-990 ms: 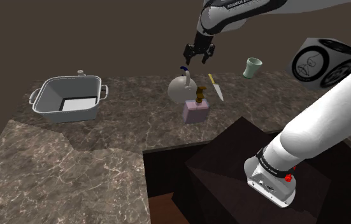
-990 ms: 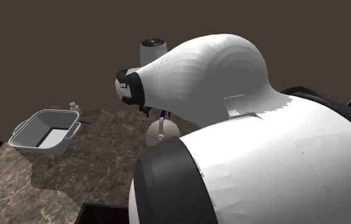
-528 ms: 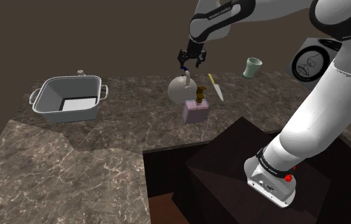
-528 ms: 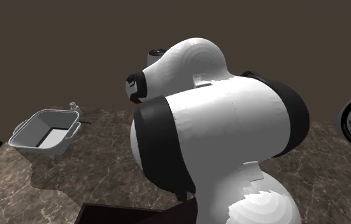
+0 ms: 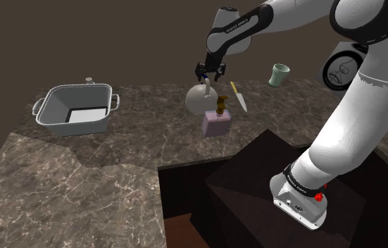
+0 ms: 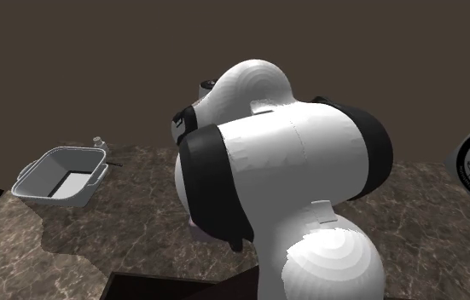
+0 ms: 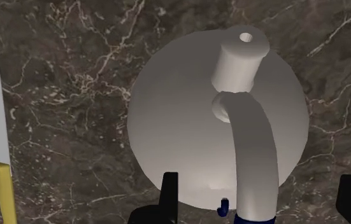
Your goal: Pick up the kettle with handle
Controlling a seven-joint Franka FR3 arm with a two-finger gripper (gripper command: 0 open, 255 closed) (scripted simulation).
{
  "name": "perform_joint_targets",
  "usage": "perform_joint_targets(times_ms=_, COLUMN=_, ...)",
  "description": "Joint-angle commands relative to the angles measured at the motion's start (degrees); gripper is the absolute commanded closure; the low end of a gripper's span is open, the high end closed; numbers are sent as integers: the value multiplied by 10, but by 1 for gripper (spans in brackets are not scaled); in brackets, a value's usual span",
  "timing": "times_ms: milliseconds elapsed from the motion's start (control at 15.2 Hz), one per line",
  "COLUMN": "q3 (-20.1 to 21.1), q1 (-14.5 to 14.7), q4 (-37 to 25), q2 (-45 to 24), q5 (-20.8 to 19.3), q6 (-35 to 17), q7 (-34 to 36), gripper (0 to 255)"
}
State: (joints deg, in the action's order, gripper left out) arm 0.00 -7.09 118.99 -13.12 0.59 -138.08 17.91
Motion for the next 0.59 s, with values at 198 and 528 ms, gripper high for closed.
perform_joint_targets(times_ms=198, q3=0, q1=0, q4=0, q2=-2, q5=0, q6=-3, q7=0, gripper=255)
perform_joint_targets(times_ms=528, q3=0, q1=0, q4=1, q2=-2, q5=0, q6=-3, q7=0, gripper=255)
